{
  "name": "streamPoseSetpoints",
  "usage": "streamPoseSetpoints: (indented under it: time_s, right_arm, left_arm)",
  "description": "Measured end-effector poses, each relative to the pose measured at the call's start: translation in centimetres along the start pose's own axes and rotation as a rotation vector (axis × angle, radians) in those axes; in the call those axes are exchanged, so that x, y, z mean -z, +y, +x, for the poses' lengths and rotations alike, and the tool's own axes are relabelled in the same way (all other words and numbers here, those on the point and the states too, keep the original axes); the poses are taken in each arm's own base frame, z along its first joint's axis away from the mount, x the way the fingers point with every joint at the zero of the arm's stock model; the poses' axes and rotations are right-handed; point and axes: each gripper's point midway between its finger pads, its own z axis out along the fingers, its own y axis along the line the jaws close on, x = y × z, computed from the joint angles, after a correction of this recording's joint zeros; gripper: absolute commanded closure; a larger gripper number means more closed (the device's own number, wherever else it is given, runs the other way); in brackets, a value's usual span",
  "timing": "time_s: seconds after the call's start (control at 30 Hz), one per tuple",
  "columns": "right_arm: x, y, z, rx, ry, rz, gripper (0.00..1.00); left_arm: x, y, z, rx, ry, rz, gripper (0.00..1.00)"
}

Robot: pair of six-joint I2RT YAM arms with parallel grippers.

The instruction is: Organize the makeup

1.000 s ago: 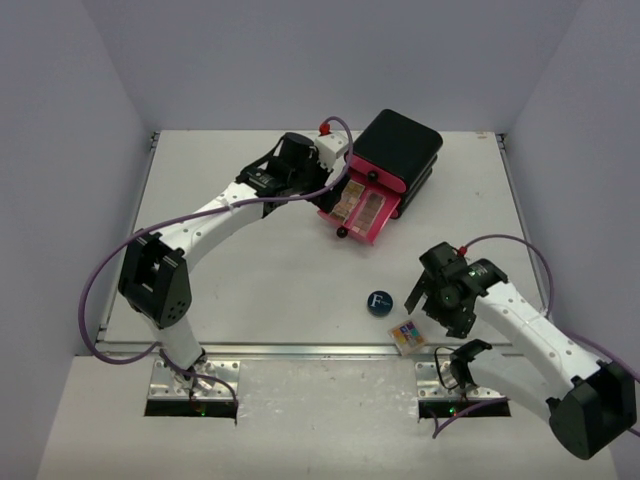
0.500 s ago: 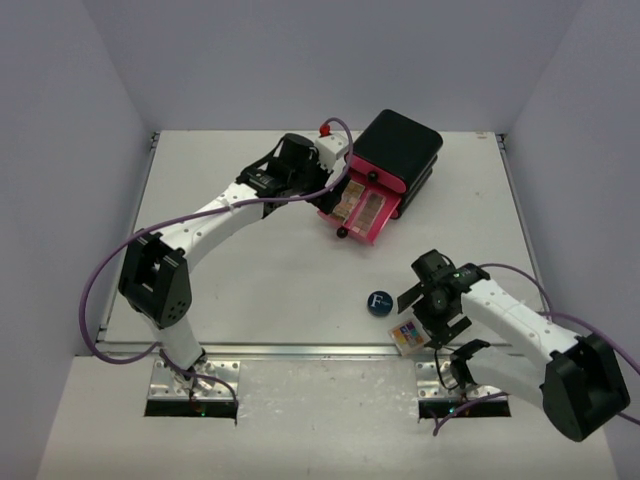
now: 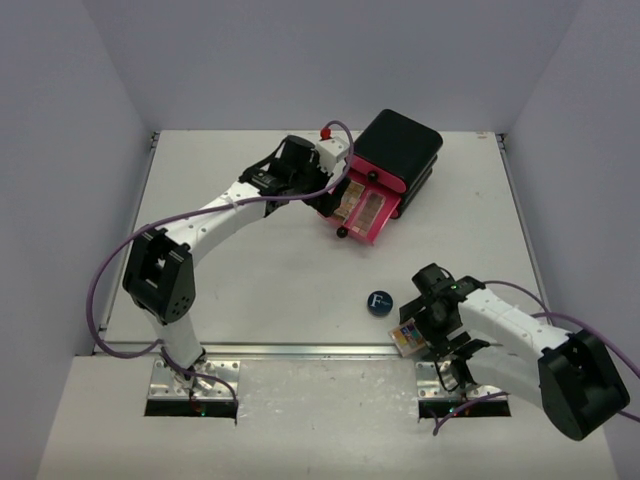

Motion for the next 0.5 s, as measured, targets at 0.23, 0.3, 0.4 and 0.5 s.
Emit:
streamPoseSetpoints:
  time_s: [0.23, 0.3, 0.4, 0.5]
  right_arm:
    - [-0.4, 0.2, 0.3, -0.023, 0.003, -0.009, 0.01]
    - [-0.5, 0.4, 0.4, -0.029, 0.004, -0.008, 0.01]
    - [-0.6, 1.0, 0.5, -0.038, 0.007, -0.018, 0.03]
    - [-0.6, 1.7, 0.6, -0.043, 0.012, -0.028, 0.09]
  left_arm:
    - [-0.3, -0.2, 0.8, 0.014, 0.028, 0.015, 0.00]
    - [-0.4, -0.2, 0.8, 0.017, 0.030, 0.017, 0.00]
    - [-0.7, -0.1, 0.5, 0.020, 0.029, 0.020, 0.00]
    - [-0.9, 0.1, 0.6, 0.025, 0.032, 0.020, 0.00]
